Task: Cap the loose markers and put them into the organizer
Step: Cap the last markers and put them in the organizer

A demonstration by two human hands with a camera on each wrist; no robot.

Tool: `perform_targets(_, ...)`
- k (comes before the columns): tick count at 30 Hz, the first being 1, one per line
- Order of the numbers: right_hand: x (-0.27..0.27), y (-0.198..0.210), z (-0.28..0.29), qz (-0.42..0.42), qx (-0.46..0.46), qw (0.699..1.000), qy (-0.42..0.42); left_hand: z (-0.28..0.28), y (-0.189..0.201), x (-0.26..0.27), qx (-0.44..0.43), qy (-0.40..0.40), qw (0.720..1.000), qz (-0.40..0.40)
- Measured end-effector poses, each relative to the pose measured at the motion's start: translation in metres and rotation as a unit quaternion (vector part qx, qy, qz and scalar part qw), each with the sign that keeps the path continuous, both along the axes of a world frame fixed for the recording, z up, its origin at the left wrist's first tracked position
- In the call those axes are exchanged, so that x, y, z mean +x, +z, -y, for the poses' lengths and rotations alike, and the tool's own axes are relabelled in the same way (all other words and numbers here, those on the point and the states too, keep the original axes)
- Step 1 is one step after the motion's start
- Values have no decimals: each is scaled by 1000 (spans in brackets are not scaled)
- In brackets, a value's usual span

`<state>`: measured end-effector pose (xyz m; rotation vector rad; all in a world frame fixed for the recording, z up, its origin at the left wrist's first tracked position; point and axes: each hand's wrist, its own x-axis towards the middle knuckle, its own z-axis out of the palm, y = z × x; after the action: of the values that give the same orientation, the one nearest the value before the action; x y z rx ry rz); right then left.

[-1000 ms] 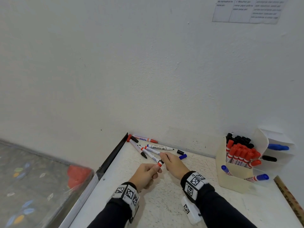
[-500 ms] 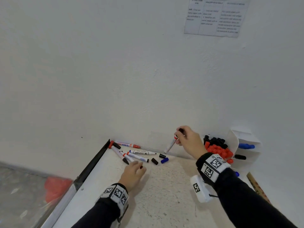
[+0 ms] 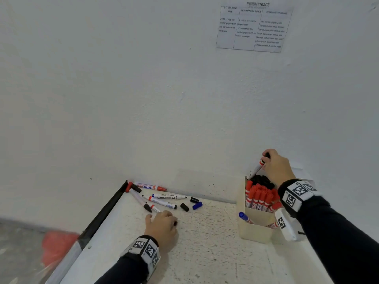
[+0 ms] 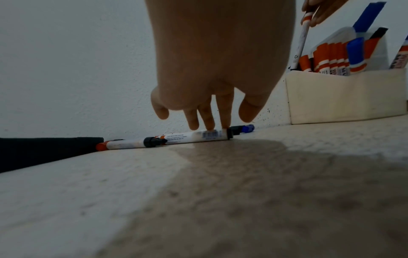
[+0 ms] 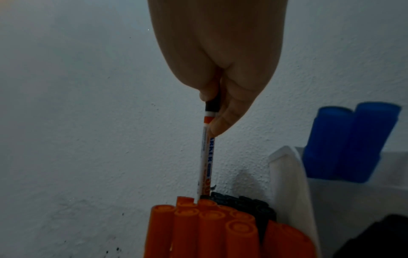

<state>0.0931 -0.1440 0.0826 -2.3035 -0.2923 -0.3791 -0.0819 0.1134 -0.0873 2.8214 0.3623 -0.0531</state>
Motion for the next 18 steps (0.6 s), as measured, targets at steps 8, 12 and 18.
perform_targets(8, -5, -12, -11, 13, -96, 995, -11, -3, 5, 0, 28, -2, 999, 21)
perform_targets(12, -15, -9, -15, 1, -145, 989, -1, -8, 4, 3, 6, -20, 999, 45)
perform_targets(18, -15, -4, -18, -38, -161, 986, 10, -11, 4, 6, 15, -11, 1000, 20)
